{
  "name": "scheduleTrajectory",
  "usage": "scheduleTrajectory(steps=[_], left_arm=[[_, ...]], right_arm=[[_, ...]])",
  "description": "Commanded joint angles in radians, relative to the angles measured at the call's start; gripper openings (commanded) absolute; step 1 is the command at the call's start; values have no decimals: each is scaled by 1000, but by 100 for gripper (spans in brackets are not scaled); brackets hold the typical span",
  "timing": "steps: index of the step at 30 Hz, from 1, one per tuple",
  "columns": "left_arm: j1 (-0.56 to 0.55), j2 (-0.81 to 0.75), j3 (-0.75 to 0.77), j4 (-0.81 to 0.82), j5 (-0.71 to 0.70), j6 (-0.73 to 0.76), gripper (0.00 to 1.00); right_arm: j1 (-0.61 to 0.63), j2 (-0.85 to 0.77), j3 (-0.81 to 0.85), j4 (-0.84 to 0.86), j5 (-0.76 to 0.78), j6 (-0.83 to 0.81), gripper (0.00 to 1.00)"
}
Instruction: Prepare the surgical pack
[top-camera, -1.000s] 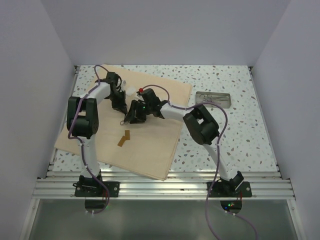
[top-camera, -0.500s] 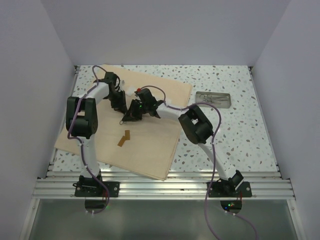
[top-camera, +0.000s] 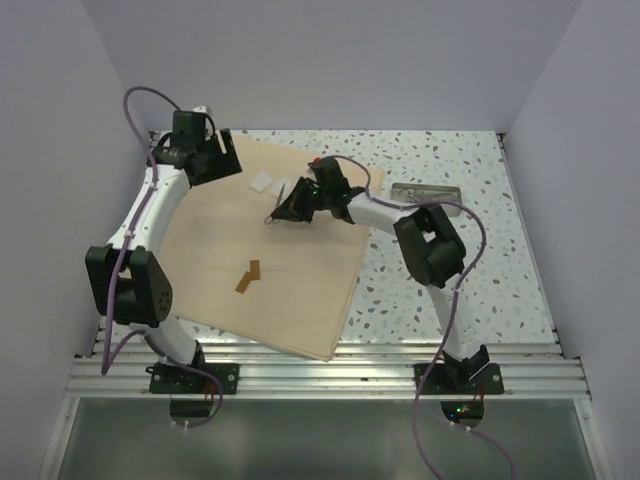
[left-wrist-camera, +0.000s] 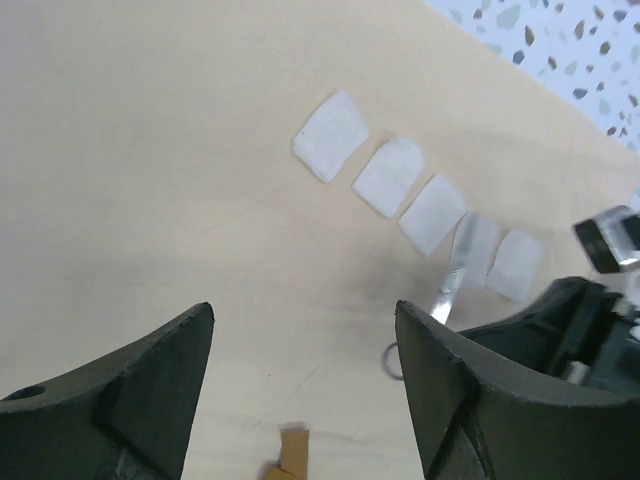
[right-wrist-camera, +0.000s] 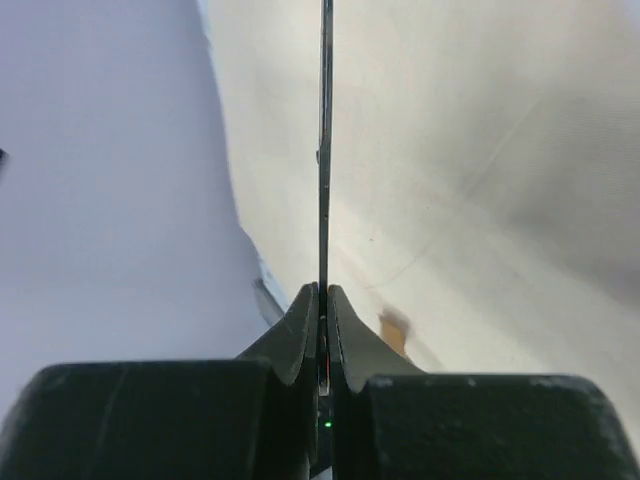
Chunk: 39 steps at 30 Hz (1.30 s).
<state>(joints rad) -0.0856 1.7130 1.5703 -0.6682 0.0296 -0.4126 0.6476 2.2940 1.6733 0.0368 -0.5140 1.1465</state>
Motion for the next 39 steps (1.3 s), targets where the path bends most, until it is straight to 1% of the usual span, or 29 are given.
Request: scheduleTrajectory(steps=[1,3,4,5,6,7,8,9,10,11,13,15,17,22,29,36,39], left_arm=[[4,-50,-42,52,-94,-29,77],[4,-58,-50,13,-103,-26,77],[4,-64,-79,4,-108,-28,77],[4,-88,-102,12,-112,-29,77],[4,-104,-128,21,-112,-34,77],[4,-121,-183,34,-112,-38,77],[4,-150,-205,48,-111,-41,77],[4,-161,-223,48,-114,-46,77],[3,-170,-255,47,-118,-51,77],[3,-185,-269,39,-134,-52,77],[3,-196,-302,24,-151,-51,77],[3,-207,-322,15,-161,-45,77],[3,-220,-335,13,-160,-45,77],[1,-236,-352,18,-152,-38,77],[-6,-251,-380,21,-154,-26,77],[-9,-234,-386,28,-140,-23,77],[-17,-211,-380,25,-123,-23,77]], right_arm=[[-115,-250,-96,120,81,131,0],[-146,-348,-202,97,181,151,0],[-179,-393,-277,98,246,174,0],[-199,-485,-315,101,358,188,0],[-221,-525,-349,86,434,206,0],[-265,-569,-378,49,500,234,0],[-290,-637,-436,-3,611,296,0],[-313,-666,-454,-33,659,321,0],[-356,-683,-457,-93,698,352,0],[-376,-702,-442,-209,754,370,0],[-443,-711,-454,-291,776,433,0],[-498,-700,-463,-321,770,461,0],[-526,-686,-477,-347,767,470,0],[-592,-654,-530,-290,783,454,0],[-625,-568,-521,-250,770,421,0],[-623,-458,-458,-219,749,472,0],[-623,-417,-440,-178,733,495,0]])
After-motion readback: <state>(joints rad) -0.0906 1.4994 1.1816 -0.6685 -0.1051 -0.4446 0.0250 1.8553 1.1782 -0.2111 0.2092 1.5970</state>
